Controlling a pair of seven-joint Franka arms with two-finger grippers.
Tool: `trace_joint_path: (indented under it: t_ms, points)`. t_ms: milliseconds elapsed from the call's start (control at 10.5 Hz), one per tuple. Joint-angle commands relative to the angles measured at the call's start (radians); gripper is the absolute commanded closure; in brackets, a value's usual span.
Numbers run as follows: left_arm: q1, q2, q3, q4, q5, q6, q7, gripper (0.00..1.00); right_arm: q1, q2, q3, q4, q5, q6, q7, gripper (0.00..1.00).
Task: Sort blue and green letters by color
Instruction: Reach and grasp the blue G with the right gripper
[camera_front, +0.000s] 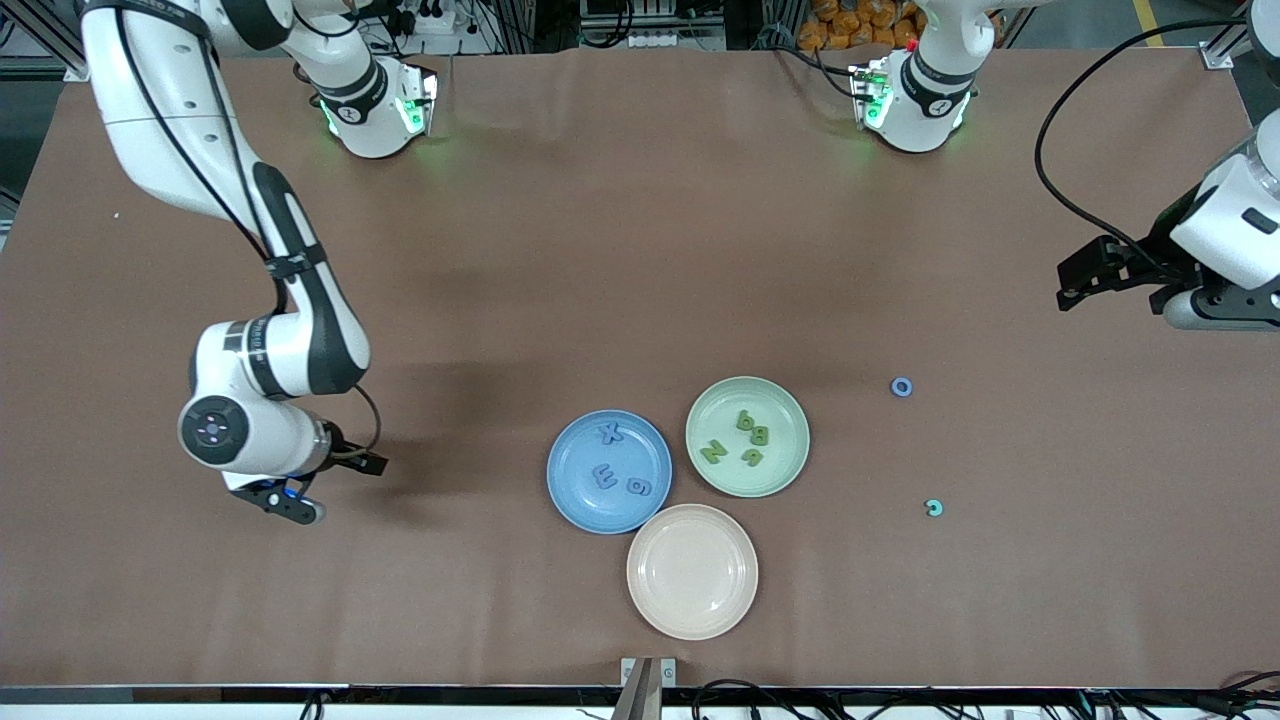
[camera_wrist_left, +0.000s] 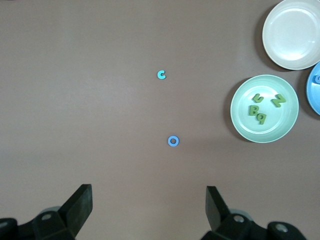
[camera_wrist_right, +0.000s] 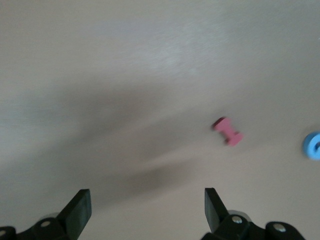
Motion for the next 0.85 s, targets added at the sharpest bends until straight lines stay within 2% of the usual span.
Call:
trace_joint_path:
  t_ms: [0, 190, 475, 759]
  points:
    - [0.0, -0.009, -0.011, 0.067, -0.01, -0.089, -0.012, 0.0, -0.095, -0.114, 0.009, -0.232, -0.023, 0.162, -0.231, 0.0]
    - [0.0, -0.011, -0.011, 0.107, -0.006, -0.187, -0.012, 0.0, -0.165, -0.114, 0.007, -0.236, -0.024, 0.167, -0.404, 0.0]
    - [-0.035, -0.023, 0.006, 0.09, -0.003, -0.202, -0.009, 0.0, -0.261, -0.108, 0.007, -0.258, -0.026, 0.23, -0.625, 0.0]
    - [-0.036, -0.026, 0.006, 0.076, -0.003, -0.191, -0.008, 0.0, -0.291, -0.097, 0.007, -0.356, -0.026, 0.414, -0.687, 0.0]
